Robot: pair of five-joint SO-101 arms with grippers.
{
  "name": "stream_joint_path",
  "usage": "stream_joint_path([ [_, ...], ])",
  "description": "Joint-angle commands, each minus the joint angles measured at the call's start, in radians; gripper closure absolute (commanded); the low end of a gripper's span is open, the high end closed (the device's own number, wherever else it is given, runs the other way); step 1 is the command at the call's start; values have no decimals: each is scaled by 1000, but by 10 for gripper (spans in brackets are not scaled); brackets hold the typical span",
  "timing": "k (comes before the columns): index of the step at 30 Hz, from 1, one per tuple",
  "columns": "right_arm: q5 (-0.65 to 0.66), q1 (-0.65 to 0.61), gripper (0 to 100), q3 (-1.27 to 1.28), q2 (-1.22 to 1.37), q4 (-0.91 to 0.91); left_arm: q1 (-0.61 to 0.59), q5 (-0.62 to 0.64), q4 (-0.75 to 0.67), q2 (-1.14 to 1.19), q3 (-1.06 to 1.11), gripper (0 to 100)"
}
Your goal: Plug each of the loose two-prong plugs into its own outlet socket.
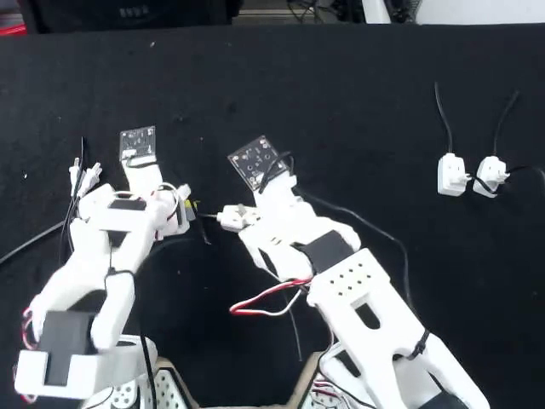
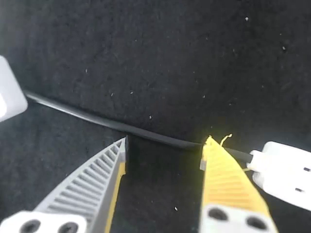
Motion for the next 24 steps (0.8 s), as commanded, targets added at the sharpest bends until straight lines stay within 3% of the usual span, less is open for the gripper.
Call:
stream_joint_path([
  [1, 2, 14, 988, 2, 2, 38, -5, 6, -3, 32, -84, 748],
  [6, 71, 14, 988, -4, 2, 84, 2, 3, -28, 38, -74, 748],
  [15, 77, 14, 988, -131, 5, 250, 28, 0, -28, 38, -54, 748],
  [24, 117, -6, 988, -186, 302, 153, 47, 3, -127, 38, -24, 748],
])
